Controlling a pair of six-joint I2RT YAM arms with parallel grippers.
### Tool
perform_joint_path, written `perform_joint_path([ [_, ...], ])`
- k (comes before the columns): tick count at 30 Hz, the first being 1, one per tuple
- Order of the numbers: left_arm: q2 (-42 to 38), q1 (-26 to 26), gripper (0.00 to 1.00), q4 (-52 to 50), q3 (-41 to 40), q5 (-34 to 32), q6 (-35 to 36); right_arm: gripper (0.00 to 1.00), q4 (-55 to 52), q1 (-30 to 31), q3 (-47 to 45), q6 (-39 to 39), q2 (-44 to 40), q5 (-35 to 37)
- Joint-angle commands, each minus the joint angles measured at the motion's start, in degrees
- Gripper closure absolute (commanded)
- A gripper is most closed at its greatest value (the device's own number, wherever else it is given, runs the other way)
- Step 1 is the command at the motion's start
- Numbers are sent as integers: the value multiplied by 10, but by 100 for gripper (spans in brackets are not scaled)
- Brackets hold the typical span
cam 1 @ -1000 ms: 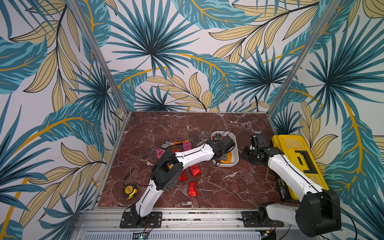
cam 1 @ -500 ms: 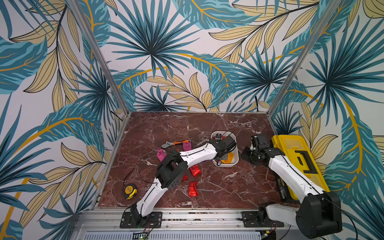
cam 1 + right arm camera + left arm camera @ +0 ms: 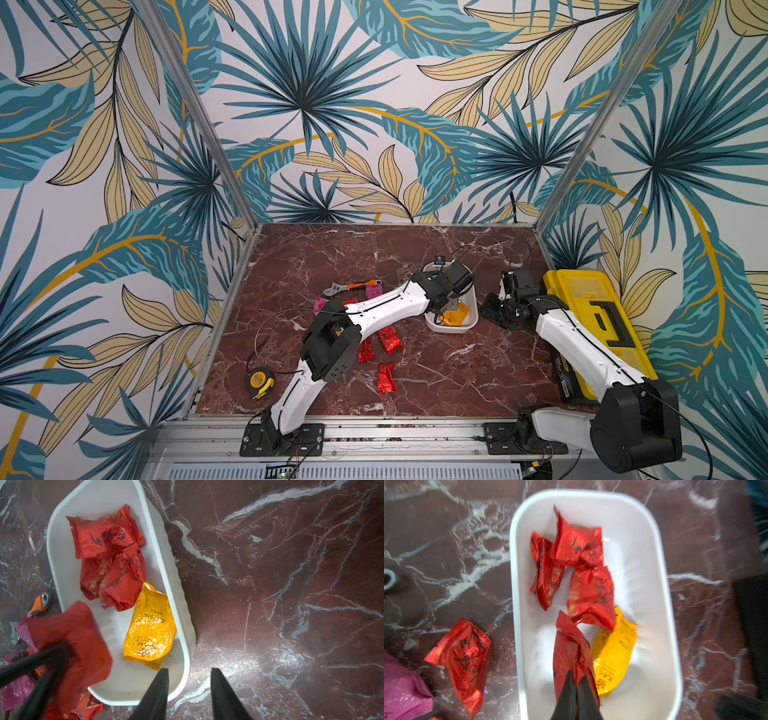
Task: Take the tea bags out of the storage box
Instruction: Pick up the tea bag from the storage box, then place the tea bag at the center of the board.
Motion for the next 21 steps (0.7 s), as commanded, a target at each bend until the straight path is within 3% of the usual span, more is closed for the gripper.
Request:
perform_joint_path([
  [1,-77,-3,100,41,-48,-11,13,61,5,-3,9,-9,8,-21],
  [9,-230,-12,100,34,-218,-2,-15,60,9,-2,18,-3,14,-48],
  [16,-436,-48,100,25,-459,-23,-107,60,11,-1,25,-3,20,-57],
  [21,-529,-76,100,48,-592,-14,-169,60,14,4,26,0,19,-60],
])
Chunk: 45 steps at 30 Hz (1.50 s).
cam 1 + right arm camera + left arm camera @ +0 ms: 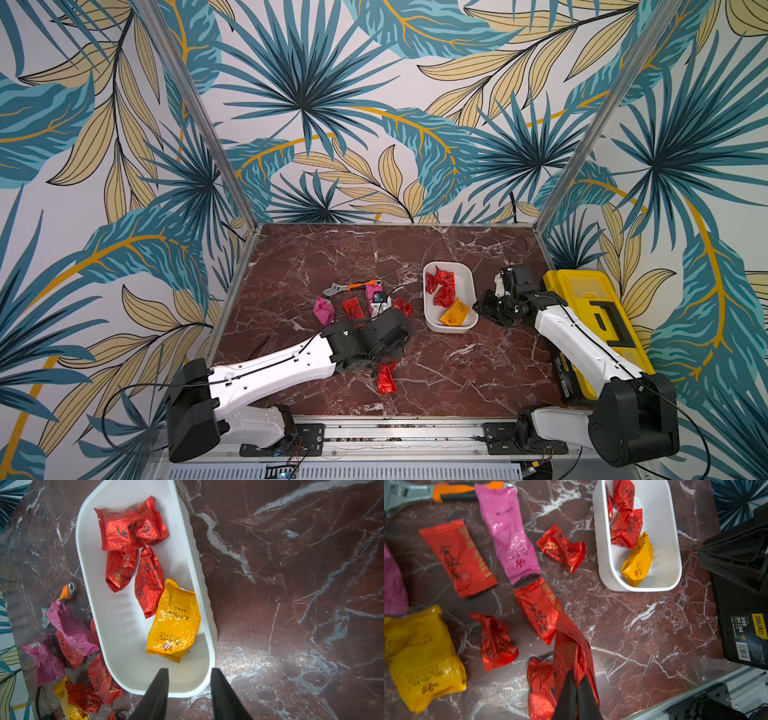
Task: Take the tea bags out of the storage box
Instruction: Place the tea bag at the center of the board, then pick up the tea bag from the storage box.
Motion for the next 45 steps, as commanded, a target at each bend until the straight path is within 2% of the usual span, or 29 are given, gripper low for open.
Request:
perform_joint_path([
  [1,-46,-14,100,26,-85,-2,-60,60,8,5,8,1,5,-6],
  [6,-104,-19,100,76,-181,8,-91,60,4,13,6,5,0,-5],
  [12,-146,-19,100,54,-222,2,-104,60,-2,25,7,9,-3,1],
  [16,-161,-19,100,86,-265,22,-101,60,-3,35,10,14,2,5],
  [24,-128,-17,72,71,-265,5,-89,60,-3,66,36,18,38,19],
  [28,-122,-11,50,35,-248,-8,-93,60,-6,75,52,17,49,25],
  [31,-132,-10,38,-27,-214,-30,-98,60,-10,79,66,16,61,32],
  [35,-160,-10,32,-47,-171,-68,-84,58,-15,88,94,16,96,53],
  [39,-193,-4,30,17,-156,-112,-76,56,-19,104,128,23,145,78],
  [45,-220,51,31,126,-177,-108,-81,54,-27,120,184,10,226,116],
])
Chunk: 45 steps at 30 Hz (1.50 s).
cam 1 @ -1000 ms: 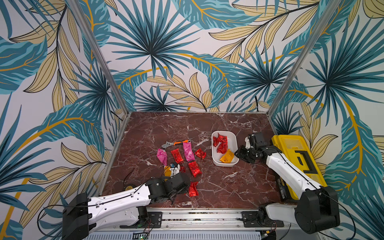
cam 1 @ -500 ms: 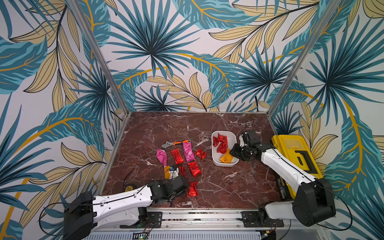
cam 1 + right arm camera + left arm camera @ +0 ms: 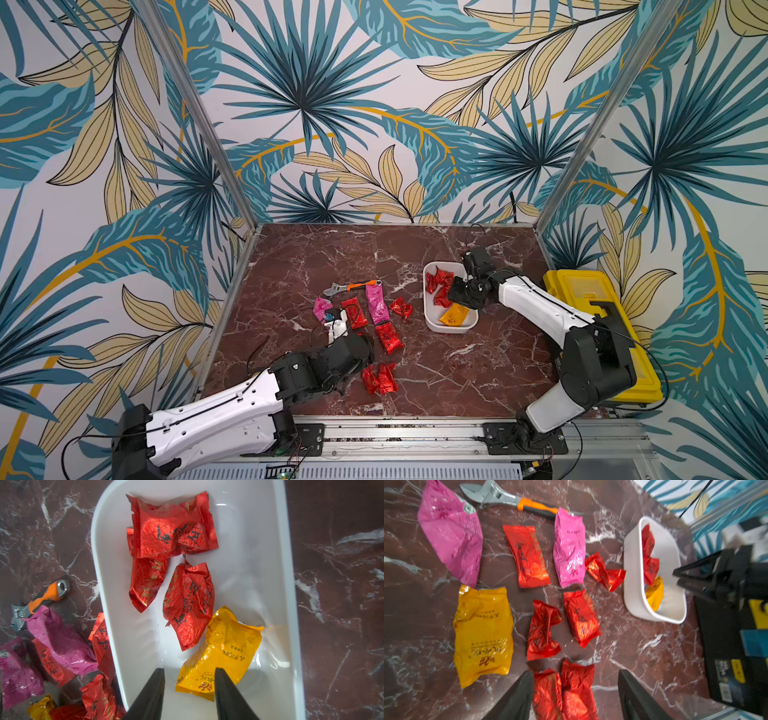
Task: Take the tea bags out of the storage box
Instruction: Pick up the tea bag from the storage box.
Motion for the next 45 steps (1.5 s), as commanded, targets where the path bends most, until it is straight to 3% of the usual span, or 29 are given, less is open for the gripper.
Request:
perform_joint_path([
  [1,-6,25,31,67,-4,-19,4,54,-19,4,25,-6,31,38],
  [9,2,53,31,83,-3,-13,-1,47,-103,24,46,65,37,118],
  [22,20,68,32,109,-1,-4,-2,51,-119,49,66,96,118,122],
  [28,28,72,32,113,2,4,-2,68,-116,49,63,93,126,111],
  [35,36,79,32,118,6,10,5,89,-116,48,42,91,68,96],
  [45,55,110,32,152,11,49,23,97,-147,55,27,66,-42,79],
])
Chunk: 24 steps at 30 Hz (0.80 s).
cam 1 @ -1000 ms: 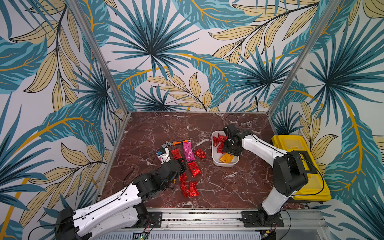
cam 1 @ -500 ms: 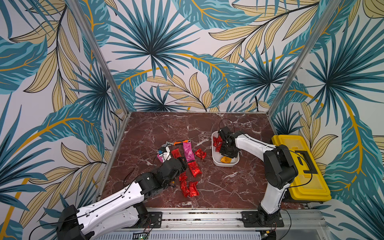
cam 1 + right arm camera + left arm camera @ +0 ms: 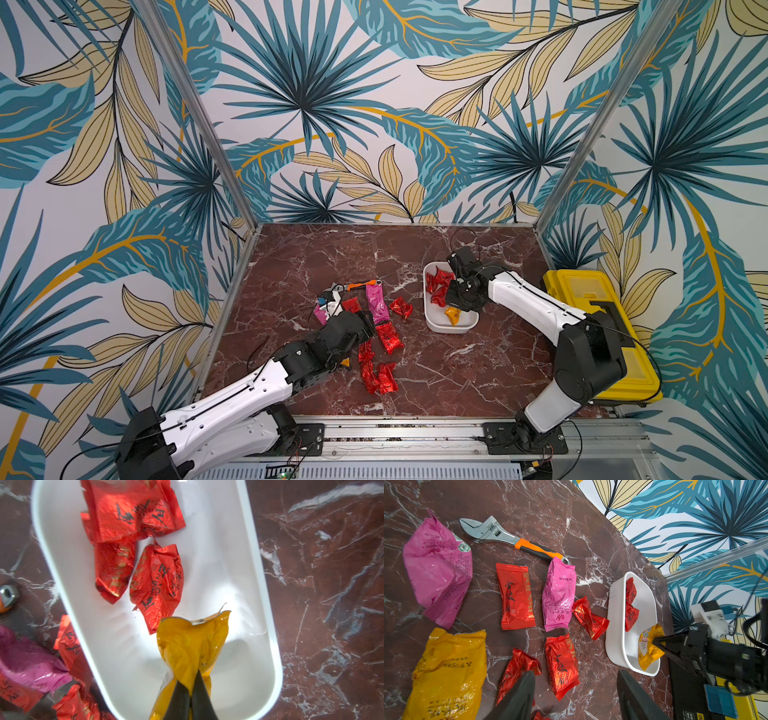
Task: Take the tea bags out of the storage box
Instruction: Pick up the tea bag from the storage box, then place the tea bag at the center of the board.
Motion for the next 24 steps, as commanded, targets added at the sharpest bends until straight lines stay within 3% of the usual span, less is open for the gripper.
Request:
perform_joint_path([
  [1,5,12,32,26,13,18,17,97,-33,13,-13,-22,-44,-8],
  [6,8,28,32,48,11,27,18,97,-69,84,-13,-30,-105,0],
  [12,7,44,32,63,-5,28,0,97,-102,230,-29,11,-129,14],
  [17,3,50,33,73,-22,27,-22,96,-82,333,-41,33,-72,21],
  [24,-12,50,33,68,-37,25,-35,93,8,361,-65,32,16,1],
])
